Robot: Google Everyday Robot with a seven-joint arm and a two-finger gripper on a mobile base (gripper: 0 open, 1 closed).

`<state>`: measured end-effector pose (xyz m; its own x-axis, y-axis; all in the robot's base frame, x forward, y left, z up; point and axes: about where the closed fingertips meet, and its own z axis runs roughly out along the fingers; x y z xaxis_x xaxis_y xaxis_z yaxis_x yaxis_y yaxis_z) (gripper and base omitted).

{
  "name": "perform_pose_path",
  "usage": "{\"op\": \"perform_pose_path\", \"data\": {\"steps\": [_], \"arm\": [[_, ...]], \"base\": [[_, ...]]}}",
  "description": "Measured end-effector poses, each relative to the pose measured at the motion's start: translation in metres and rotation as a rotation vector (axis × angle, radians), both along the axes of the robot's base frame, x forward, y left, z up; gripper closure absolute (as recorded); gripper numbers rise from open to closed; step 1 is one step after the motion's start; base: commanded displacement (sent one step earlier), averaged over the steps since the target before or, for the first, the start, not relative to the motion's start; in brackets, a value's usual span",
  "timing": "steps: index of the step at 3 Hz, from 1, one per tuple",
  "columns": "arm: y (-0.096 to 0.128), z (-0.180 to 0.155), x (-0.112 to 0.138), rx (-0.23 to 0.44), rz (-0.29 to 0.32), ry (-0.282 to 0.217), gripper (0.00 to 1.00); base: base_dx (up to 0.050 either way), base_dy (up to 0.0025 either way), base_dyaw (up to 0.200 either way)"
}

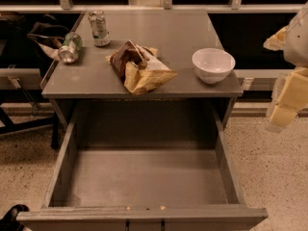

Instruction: Close top drawer

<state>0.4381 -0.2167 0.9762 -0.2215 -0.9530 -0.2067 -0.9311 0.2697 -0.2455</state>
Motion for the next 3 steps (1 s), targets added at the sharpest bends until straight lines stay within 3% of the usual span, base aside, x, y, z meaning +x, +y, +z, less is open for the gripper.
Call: {"op": "perform_pose_path", "data": {"steps": [1, 2, 3], "arm": [[0.0, 0.0, 0.0, 0.0, 0.0, 0.0, 0.0], [0.0, 0.0, 0.0, 0.0, 0.0, 0.0, 0.0], [-0.0025, 0.0052, -0.0008, 0.051, 0.0, -0.042, 0.0]], "base": [[-0.05, 0.00001, 0.0], [0.0, 0.0, 0.0], [0.0, 0.0, 0.0]]}}
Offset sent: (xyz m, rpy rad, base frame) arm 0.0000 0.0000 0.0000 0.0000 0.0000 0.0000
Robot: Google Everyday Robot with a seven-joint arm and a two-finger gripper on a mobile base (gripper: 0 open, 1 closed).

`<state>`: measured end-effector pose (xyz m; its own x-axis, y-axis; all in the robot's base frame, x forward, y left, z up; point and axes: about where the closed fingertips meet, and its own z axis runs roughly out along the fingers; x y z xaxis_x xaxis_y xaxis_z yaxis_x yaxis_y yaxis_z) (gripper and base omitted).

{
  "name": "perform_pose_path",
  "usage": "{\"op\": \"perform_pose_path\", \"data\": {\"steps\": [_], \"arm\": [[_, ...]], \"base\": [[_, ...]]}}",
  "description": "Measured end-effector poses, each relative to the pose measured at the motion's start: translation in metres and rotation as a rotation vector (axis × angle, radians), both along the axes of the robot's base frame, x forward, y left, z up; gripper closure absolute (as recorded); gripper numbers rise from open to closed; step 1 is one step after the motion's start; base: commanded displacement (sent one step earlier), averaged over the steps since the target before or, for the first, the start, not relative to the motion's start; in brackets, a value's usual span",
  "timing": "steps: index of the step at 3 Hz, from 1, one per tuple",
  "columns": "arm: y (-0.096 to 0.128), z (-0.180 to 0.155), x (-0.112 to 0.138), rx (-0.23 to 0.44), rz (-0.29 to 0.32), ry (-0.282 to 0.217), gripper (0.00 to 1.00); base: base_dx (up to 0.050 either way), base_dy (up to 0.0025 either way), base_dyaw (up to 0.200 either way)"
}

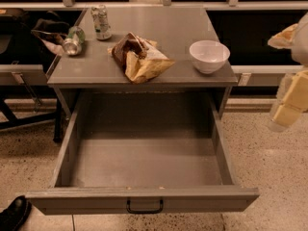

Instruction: Close top drawer

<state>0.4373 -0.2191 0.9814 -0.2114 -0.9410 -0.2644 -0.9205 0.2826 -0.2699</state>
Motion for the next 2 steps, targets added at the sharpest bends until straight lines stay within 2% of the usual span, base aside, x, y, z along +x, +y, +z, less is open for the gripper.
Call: {"op": "perform_pose_path", "data": {"steps": [1, 2], "arm": [[-0.0138, 0.0039, -0.004, 0.099, 0.006, -0.047, 0.0], [-0.0234, 0.0014, -0.0126, 0.184, 0.036, -0.064, 0.0]], "base": [[0.0, 0.0, 0.0], [0.0, 0.0, 0.0]]}}
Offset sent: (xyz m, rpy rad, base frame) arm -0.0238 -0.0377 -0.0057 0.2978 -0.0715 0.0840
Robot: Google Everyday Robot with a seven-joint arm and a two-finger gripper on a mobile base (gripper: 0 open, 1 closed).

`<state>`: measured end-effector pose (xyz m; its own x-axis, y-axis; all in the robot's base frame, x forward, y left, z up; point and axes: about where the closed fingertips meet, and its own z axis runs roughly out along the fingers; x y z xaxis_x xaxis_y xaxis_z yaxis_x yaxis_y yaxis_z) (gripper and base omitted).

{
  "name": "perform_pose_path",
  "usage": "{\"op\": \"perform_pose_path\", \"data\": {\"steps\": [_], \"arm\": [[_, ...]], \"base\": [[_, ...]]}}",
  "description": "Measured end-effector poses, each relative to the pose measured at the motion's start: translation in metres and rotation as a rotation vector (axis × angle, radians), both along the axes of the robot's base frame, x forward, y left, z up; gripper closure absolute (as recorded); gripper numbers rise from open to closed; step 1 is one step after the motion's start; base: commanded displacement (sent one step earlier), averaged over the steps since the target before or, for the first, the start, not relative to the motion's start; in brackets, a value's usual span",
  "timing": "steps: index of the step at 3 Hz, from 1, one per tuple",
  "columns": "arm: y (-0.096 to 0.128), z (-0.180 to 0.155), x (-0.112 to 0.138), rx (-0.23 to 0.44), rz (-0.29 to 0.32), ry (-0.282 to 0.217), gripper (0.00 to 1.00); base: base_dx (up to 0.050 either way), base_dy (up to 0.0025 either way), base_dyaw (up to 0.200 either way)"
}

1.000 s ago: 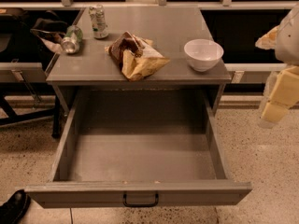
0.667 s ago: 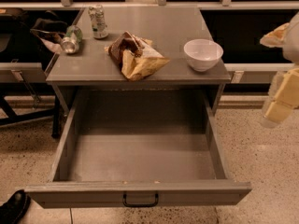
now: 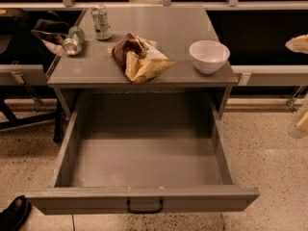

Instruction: Close top drawer

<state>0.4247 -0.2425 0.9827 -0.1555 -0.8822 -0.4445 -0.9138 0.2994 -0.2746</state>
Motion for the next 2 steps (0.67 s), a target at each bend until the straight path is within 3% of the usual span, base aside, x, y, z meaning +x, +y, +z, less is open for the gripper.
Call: {"op": "perform_pose_path", "data": {"steps": [1, 2], "arm": [[-0.003, -0.0035, -0.0041, 0.059, 0.066, 0.005, 0.0], [-0.003, -0.0035, -0.0041, 0.059, 0.066, 0.005, 0.0]], "base": [[0.0, 0.0, 0.0], [0.0, 0.0, 0.0]]}}
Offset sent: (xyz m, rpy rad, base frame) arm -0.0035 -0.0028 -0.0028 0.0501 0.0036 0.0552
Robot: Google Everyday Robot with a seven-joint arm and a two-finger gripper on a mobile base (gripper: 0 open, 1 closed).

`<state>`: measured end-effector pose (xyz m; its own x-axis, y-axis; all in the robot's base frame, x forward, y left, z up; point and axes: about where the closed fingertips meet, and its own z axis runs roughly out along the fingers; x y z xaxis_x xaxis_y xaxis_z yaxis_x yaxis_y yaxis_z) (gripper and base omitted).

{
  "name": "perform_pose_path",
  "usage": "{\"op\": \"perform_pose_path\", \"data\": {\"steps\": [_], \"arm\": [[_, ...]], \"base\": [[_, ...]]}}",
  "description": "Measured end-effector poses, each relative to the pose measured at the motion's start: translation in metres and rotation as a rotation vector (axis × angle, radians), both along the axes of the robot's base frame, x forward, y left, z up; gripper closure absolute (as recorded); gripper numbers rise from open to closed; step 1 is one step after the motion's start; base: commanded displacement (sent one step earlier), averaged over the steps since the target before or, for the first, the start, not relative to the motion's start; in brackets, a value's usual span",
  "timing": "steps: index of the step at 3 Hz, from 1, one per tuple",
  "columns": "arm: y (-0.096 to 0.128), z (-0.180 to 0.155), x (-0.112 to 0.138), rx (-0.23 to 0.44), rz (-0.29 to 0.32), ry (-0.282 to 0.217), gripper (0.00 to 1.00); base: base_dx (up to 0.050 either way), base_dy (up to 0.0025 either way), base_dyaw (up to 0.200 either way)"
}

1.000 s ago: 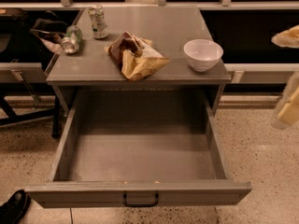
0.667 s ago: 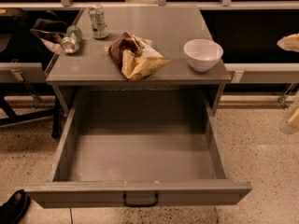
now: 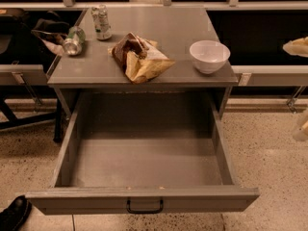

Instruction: Close top drawer

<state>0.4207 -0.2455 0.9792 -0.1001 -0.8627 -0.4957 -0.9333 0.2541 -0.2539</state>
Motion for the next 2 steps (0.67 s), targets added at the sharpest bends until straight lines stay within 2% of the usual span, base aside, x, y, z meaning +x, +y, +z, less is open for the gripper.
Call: {"op": "perform_pose_path", "data": {"steps": [1, 2], "arm": [[0.004, -0.004, -0.012, 0.016, 0.001, -0.001, 0.0], [0.014, -0.024, -0.058, 0.076, 0.0, 0.004, 0.0]], "base": [[0.0, 0.0, 0.0], [0.0, 0.0, 0.0]]}}
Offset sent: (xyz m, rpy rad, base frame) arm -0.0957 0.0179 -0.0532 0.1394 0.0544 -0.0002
